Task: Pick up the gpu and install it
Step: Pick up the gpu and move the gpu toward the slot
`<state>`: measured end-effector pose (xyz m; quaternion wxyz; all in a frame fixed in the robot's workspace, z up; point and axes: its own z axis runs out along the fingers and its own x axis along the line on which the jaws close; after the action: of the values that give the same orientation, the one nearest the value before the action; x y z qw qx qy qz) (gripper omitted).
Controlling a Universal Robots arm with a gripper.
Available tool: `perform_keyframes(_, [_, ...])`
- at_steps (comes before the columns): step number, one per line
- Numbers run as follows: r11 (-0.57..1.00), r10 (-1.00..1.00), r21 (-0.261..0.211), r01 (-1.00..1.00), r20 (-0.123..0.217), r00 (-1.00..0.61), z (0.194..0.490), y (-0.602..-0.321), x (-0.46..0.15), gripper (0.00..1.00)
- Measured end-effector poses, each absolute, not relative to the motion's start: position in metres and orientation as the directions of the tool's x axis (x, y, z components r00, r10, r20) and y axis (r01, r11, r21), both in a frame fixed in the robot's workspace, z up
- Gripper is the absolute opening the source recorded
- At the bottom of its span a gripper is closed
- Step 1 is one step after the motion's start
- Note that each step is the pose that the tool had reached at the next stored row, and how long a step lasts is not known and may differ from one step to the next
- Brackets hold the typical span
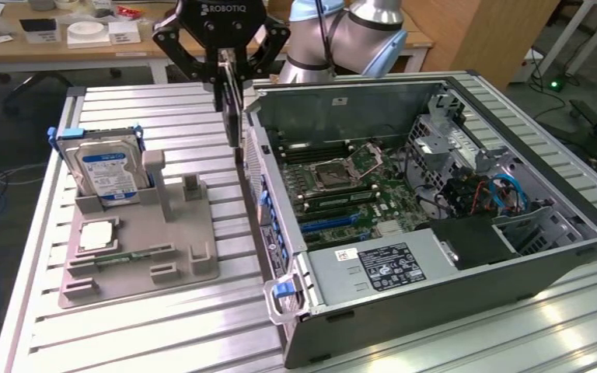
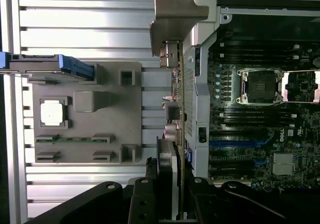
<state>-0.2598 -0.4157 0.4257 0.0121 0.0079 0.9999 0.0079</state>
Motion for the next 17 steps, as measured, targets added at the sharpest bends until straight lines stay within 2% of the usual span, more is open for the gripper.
perform_keyframes(17, [1.0, 0.016, 0.016, 0.016, -0.024, -1.0, 0.426, -0.416, -0.24, 0.28])
